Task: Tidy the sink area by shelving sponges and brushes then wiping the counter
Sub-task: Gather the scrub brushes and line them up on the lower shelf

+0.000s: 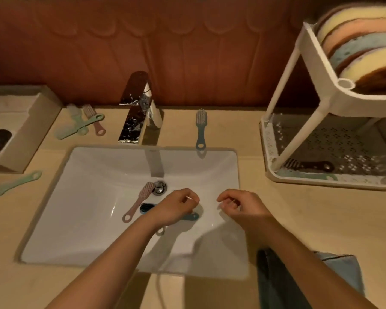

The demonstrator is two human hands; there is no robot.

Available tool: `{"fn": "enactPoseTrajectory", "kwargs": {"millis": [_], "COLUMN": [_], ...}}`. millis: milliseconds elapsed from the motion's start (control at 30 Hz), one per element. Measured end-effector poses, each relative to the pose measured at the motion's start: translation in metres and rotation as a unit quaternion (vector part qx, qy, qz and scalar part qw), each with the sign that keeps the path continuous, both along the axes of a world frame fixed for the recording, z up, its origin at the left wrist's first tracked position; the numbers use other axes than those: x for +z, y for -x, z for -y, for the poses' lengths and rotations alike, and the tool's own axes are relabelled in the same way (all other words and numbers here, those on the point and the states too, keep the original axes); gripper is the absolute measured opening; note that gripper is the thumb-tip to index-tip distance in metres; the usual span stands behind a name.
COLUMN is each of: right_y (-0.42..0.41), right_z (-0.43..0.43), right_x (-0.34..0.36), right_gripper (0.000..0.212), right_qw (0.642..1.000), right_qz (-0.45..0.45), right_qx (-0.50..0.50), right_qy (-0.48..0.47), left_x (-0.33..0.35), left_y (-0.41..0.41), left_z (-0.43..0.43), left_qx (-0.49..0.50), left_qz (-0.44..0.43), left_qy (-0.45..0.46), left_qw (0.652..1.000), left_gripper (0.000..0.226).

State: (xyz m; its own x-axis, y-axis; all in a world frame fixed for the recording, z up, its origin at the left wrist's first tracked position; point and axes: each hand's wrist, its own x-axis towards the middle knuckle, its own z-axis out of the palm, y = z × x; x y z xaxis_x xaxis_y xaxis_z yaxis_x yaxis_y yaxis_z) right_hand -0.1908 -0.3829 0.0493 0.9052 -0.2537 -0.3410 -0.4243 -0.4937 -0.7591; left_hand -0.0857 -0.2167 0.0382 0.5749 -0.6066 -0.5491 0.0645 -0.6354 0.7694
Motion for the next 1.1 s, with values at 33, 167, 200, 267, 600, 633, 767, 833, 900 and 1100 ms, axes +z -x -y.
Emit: {"fn": "enactPoseTrajectory", "kwargs": {"millis": [33,167,200,267,600,633,767,833,900,1100], "right_y": [-0.006,-0.028,-0.029,-0.045,-0.112,-0.115,-0.124,-0.126,-0.128,-0.141], "right_z": [-0.014,-0.053,-0.056,-0.078,-0.160,-0.164,-0.176,-0.180,-0.180,-0.173], "right_x": [-0.008,-0.039,-0.044,-0.058,-0.119,-0.123,-0.137,-0.142,-0.144,-0.149], "right_gripper": [0.021,0.014,0.011,0.015,0.035,0.035,0.038,0.040,0.039,0.026], "right_qw": [1.000,0.997,0.996,0.992,0.975,0.972,0.949,0.947,0.964,0.938], "right_qz": [-0.016,-0.007,-0.013,-0.050,-0.102,-0.104,-0.123,-0.114,-0.095,-0.136], "right_qx": [0.007,0.061,0.074,0.094,0.134,0.132,0.144,0.135,0.079,0.012], "right_qy": [-0.004,0.037,0.048,0.065,0.148,0.163,0.251,0.267,0.237,0.319], "left_x": [-0.003,-0.025,-0.028,-0.040,-0.090,-0.092,-0.106,-0.113,-0.115,-0.129], "left_y": [-0.003,-0.012,-0.012,-0.022,-0.059,-0.059,-0.061,-0.064,-0.067,-0.080], "left_z": [-0.016,-0.064,-0.069,-0.096,-0.164,-0.164,-0.169,-0.173,-0.172,-0.170], "left_qx": [0.013,0.067,0.076,0.093,0.069,0.065,0.077,0.081,0.089,-0.001], "left_qz": [0.001,0.028,0.029,0.017,0.033,0.036,0.029,0.037,0.051,0.142], "left_qy": [0.001,-0.038,-0.042,-0.048,-0.164,-0.174,-0.184,-0.177,-0.165,-0.201], "left_qw": [1.000,0.997,0.996,0.994,0.983,0.982,0.979,0.980,0.981,0.969], "left_gripper": [0.011,0.013,0.014,0.018,0.022,0.022,0.006,0.007,0.008,0.035]}}
